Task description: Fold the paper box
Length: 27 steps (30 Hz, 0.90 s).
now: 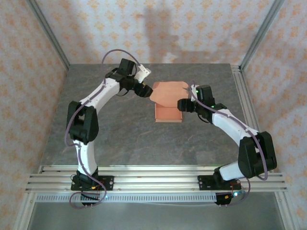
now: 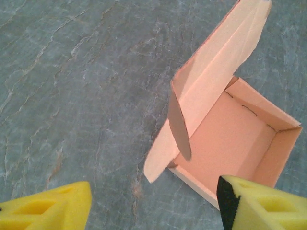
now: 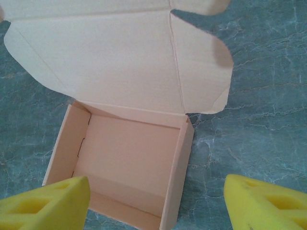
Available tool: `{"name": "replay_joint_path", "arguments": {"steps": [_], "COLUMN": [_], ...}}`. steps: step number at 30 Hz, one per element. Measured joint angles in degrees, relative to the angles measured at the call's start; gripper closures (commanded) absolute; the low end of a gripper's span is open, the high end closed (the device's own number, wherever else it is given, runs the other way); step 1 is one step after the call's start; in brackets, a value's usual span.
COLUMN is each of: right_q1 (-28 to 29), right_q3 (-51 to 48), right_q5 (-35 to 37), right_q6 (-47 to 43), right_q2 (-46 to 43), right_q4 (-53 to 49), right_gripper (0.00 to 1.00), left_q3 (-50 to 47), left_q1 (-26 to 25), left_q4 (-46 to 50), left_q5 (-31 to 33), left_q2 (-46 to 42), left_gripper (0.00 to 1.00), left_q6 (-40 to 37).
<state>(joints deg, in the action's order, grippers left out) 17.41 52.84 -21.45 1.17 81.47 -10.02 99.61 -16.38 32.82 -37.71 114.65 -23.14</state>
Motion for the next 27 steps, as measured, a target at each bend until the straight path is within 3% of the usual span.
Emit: {"name": "replay_joint_path", "arguments": {"steps": [6, 20, 27], "right_q1": [-0.2, -0.2, -0.2], "right_q3": [0.0, -0.9, -1.0], "right_q5": [-0.3, -0.2, -0.2], "right_q6": [0.0, 0.0, -0.5], "right_q2": [0.0, -1.0, -1.0], "right_q4": [0.0, -0.4, -0.4], "right_gripper": [0.26, 0.26, 0.26], "left_q3": [9.9, 18.7, 20.4], "left_q1": [-0.9, -2.7, -2.7], "left_q4": [9.2, 17.3, 18.5], "left_q5": [0.7, 4.0, 4.1], "left_q2": [7.7, 11.4, 12.2], "left_gripper": [0.34, 0.63, 0.62], "left_q6": [-6.5, -11.5, -12.0]}}
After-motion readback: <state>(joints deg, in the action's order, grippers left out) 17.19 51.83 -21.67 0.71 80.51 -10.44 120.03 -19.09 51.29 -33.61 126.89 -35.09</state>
